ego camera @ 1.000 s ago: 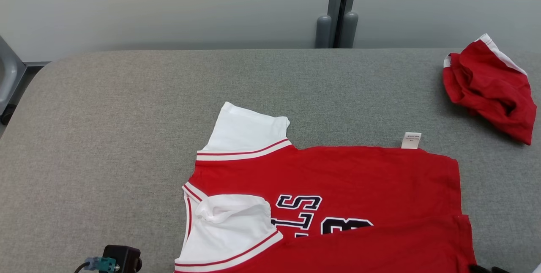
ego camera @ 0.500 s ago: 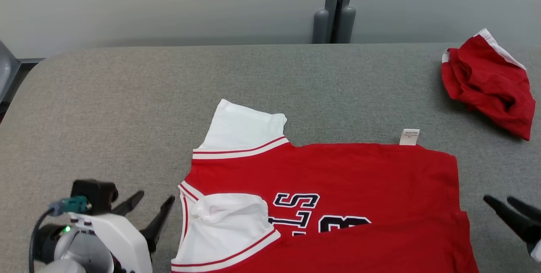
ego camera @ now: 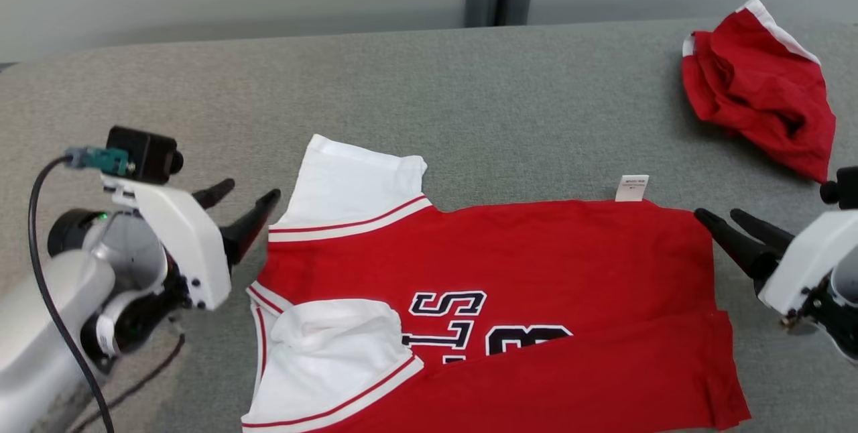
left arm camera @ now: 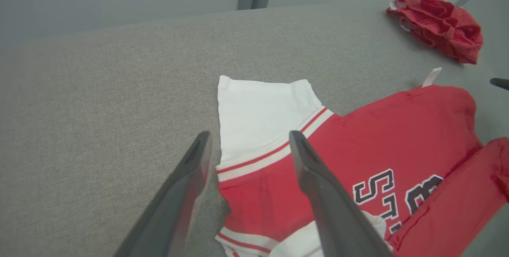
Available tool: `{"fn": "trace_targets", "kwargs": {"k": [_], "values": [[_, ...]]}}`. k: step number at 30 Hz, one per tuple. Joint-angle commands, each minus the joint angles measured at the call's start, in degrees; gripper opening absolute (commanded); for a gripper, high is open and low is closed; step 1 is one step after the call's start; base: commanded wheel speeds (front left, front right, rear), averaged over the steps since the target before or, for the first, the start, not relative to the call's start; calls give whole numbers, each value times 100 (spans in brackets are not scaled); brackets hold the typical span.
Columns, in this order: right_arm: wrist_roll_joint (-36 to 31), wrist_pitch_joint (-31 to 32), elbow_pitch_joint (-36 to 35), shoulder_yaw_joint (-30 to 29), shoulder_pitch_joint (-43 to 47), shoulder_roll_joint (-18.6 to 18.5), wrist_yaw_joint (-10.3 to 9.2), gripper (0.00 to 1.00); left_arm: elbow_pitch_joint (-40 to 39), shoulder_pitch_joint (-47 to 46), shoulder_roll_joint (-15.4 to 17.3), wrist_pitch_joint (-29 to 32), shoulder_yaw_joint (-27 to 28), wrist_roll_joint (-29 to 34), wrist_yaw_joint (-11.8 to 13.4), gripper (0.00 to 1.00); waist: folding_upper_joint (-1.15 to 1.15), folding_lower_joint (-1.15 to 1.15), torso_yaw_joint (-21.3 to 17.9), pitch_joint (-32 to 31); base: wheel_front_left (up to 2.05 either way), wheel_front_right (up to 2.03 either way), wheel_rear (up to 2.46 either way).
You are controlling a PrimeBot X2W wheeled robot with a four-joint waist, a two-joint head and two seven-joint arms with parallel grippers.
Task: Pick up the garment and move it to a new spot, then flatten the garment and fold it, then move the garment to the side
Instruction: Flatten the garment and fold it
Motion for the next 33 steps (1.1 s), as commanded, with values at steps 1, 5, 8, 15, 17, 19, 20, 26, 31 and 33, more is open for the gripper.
{"fn": "trace_targets", "kwargs": {"k": [1,5,8,15,17,19,20,26,31,33], "values": [[-50,137,169,3,-185,110,2,100,287,-294,-49,170,-24,-7,-159,100,0,0,-122,123,0,0,0],[-119,449,537,22,-484,410,2,100,969,-746,-297,492,-33,-143,-519,100,0,0,-264,293,0,0,0],[-158,630,765,32,-664,582,2,100,1444,-1040,-409,741,-81,-202,-748,100,0,0,-368,432,0,0,0],[-235,843,982,37,-966,871,2,100,2318,-1635,-620,950,-146,-80,-1233,100,0,0,-609,822,0,0,0],[-240,875,1002,34,-1017,934,2,100,2493,-1793,-683,952,-162,-40,-1309,100,0,0,-666,947,0,0,0],[-242,920,1023,35,-1065,984,2,100,2640,-1904,-749,987,-166,-54,-1373,100,0,0,-720,1051,0,0,0],[-252,913,1019,29,-1099,1007,2,100,2712,-1958,-757,982,-163,-57,-1402,100,0,0,-747,1100,0,0,0],[-263,874,943,2,-1128,1113,2,100,3010,-2148,-798,1044,-240,-7,-1502,100,0,0,-831,1247,0,0,0],[-276,875,860,0,-1165,1202,2,100,3173,-2221,-825,1258,-295,-136,-1555,100,0,0,-854,1324,0,0,0],[-275,881,811,-3,-1165,1221,2,100,3191,-2267,-822,1332,-307,-180,-1571,100,0,0,-859,1350,0,0,0]]}}
